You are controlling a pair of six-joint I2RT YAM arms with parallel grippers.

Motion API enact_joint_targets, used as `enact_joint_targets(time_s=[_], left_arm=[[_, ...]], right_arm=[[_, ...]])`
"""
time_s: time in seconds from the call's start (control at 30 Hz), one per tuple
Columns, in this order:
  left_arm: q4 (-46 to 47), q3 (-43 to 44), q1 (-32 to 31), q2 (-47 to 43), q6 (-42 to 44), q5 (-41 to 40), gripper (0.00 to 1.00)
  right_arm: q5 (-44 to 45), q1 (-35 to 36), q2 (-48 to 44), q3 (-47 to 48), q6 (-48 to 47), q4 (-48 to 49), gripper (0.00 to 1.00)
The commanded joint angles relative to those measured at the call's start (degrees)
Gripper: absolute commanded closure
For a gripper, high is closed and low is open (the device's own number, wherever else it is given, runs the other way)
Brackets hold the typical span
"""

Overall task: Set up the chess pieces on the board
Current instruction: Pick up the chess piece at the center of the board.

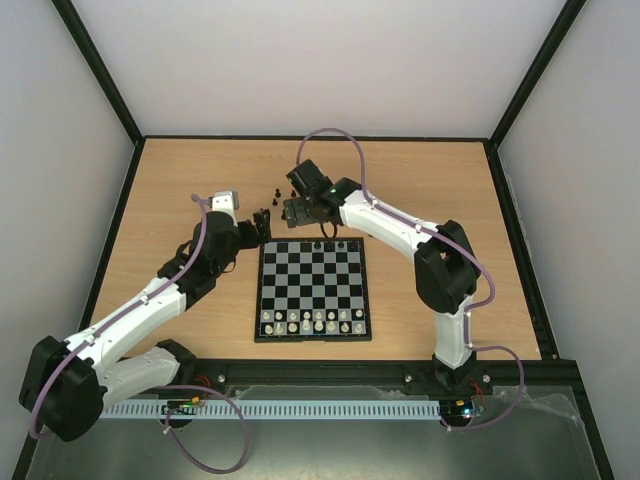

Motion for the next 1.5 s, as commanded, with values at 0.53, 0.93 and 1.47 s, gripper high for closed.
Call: enact_joint_targets(time_s=[0.53,0.93,1.47], left_arm=[[-1.15,0.50,0.02,-3.01,-0.34,-0.69,0.01],[-1.00,0.51,0.01,-2.59,-0.30,-0.69,0.01],[-0.89,0.51,0.00,-1.99,-0.23,-0.77,0.01]], right_arm=[[-3.89,-8.78,19.02,27.26,0.04,-8.44,0.46],[-5.53,-10.75,26.23,31.19,-0.36,-8.10,0.60],[-7.84,-11.82,29.20,33.20,-0.89,-7.38,0.61]])
